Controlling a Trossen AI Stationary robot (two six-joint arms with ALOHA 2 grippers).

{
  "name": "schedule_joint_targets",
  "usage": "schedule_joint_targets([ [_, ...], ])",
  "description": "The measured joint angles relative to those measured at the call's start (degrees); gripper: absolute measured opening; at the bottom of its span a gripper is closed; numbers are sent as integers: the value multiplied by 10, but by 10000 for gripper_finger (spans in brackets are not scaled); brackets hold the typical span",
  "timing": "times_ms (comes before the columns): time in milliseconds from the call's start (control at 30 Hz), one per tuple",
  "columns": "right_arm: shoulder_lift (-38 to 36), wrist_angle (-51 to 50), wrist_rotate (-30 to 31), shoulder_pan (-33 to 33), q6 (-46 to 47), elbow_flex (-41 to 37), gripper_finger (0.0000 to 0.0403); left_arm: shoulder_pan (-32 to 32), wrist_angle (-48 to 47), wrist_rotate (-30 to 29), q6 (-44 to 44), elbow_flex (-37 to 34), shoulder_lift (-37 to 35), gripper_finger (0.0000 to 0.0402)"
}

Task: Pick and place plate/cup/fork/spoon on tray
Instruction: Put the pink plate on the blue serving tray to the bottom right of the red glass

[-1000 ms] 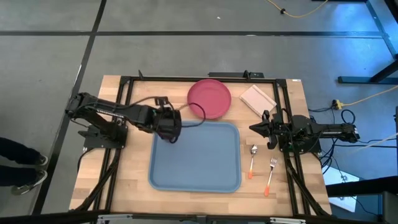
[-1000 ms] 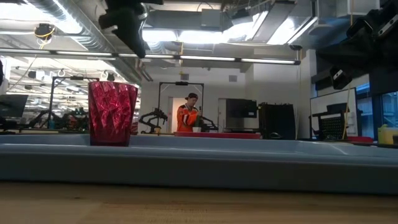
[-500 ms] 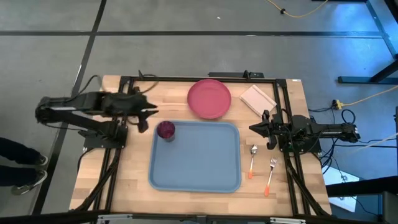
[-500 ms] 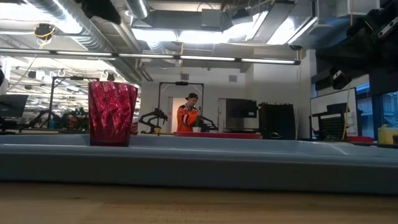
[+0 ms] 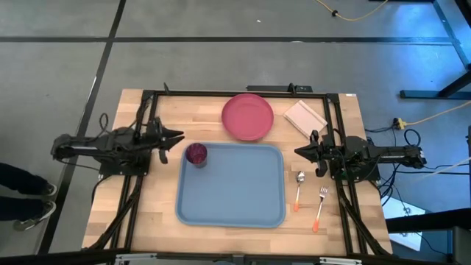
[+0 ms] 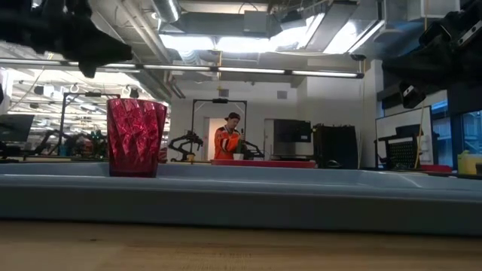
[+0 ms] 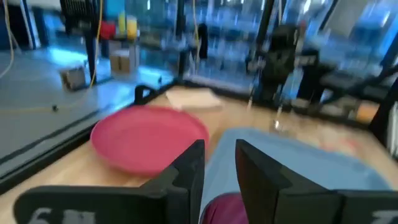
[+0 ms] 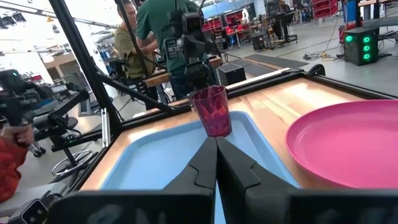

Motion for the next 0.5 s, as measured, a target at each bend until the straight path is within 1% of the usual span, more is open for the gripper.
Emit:
schedule_joint_targets([
  [100, 0, 0, 0, 0, 0, 0, 8, 0, 60, 0, 12, -60, -38, 82],
  [200, 0, 0, 0, 0, 0, 0, 8, 0, 104, 0, 28, -102, -66, 82],
  [333, 0, 0, 0, 0, -1, 0, 8, 0, 90, 18, 34, -101, -72, 82],
  [500, 0, 0, 0, 0, -1, 0, 8, 0, 74, 93, 71, -101, -72, 82],
])
